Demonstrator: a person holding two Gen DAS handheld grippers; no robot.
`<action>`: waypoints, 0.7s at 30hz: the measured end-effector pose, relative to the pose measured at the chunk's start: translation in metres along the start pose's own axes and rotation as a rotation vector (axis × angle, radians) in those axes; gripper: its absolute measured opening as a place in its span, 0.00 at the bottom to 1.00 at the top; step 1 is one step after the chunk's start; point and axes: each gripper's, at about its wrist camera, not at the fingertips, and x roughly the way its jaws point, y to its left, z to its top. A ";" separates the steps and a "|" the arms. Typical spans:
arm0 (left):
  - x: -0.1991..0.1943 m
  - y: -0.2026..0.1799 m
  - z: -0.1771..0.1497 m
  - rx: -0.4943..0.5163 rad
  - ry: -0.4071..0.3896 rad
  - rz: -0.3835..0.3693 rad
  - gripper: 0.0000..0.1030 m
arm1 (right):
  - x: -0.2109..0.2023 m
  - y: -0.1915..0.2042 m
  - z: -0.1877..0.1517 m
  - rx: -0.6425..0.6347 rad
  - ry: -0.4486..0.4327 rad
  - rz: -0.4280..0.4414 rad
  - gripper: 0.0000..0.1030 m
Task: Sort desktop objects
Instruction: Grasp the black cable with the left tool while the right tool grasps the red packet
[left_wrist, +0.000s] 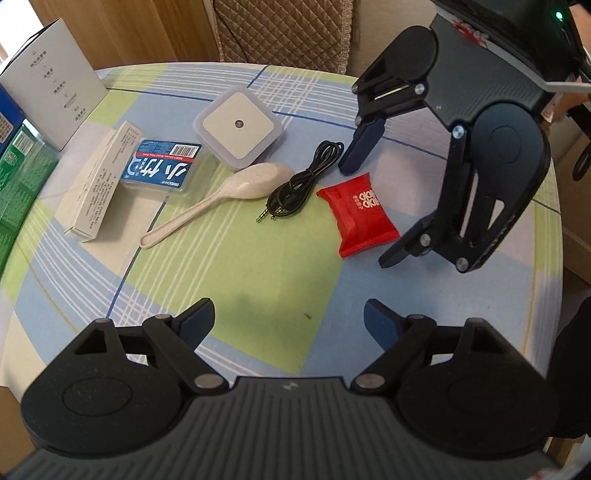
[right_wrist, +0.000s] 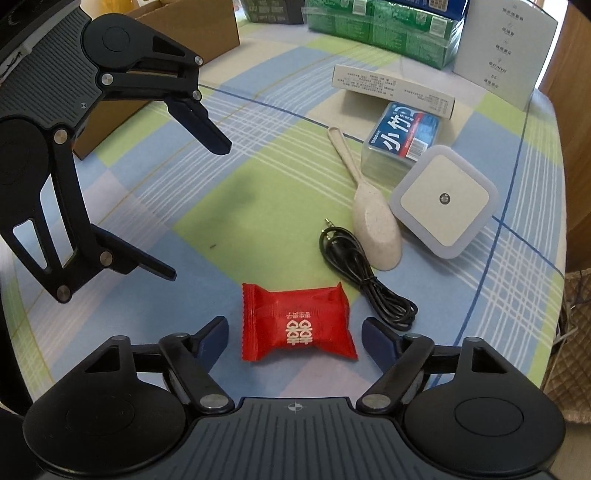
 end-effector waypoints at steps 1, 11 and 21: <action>0.001 0.000 0.001 0.002 -0.001 -0.002 0.83 | 0.001 0.000 0.001 -0.005 0.001 -0.002 0.73; 0.012 0.000 0.007 0.060 0.013 -0.016 0.83 | 0.000 -0.001 0.003 -0.022 0.005 -0.031 0.53; 0.026 -0.009 0.032 0.093 -0.011 -0.048 0.76 | -0.015 -0.005 -0.015 -0.013 0.028 -0.042 0.45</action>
